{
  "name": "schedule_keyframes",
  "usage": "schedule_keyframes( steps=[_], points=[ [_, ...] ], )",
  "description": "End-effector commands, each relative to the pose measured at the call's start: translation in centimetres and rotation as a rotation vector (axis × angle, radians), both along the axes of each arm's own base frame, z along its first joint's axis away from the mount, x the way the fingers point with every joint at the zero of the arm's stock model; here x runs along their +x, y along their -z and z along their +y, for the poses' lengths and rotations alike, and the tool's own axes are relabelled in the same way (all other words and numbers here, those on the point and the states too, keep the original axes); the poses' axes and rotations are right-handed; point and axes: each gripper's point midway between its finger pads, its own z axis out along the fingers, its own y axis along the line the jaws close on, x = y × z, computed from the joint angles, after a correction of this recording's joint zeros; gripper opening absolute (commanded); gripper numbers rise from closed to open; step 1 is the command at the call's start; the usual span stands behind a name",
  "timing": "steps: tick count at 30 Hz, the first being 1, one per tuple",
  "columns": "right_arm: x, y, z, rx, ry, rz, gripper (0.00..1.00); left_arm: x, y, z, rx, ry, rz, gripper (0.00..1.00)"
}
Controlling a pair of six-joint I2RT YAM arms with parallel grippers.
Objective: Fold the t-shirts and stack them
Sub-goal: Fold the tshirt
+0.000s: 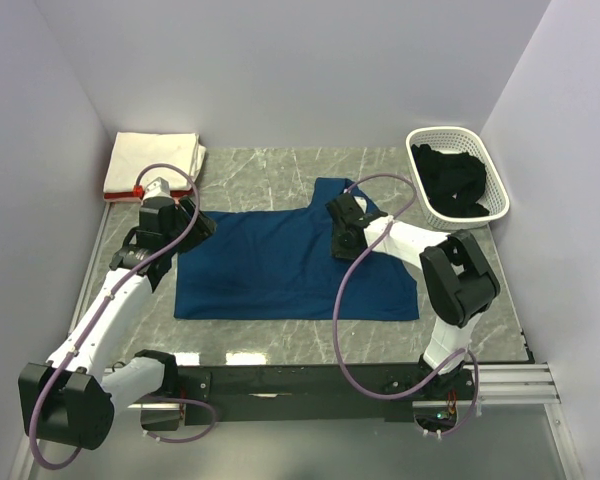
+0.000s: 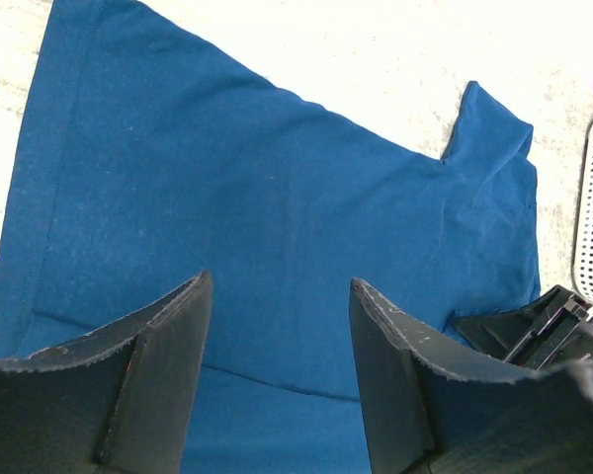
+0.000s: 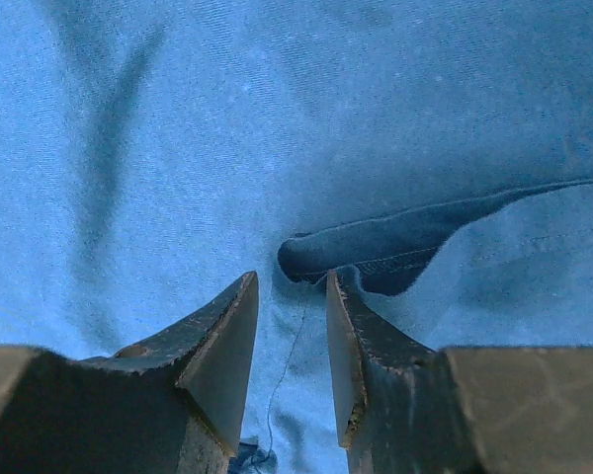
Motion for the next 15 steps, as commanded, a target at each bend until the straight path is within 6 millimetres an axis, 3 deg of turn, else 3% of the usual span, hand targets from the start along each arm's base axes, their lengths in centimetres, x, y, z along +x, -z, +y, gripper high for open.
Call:
schedule_keyframes(
  steps=[1,10,15],
  points=[
    [0.86,-0.18,0.63,-0.015,-0.004,-0.038,0.41,0.5,-0.67,-0.42,0.002,0.028,-0.041,0.63],
    [1.11,0.41,0.54,-0.035,-0.005,-0.029,0.28,0.4,-0.76,-0.5,0.0,0.035,-0.045,0.62],
    [1.29,-0.51,0.57,-0.031,-0.001,-0.047,0.11,0.25,-0.67,-0.46,0.002,0.036,-0.042,0.62]
  ],
)
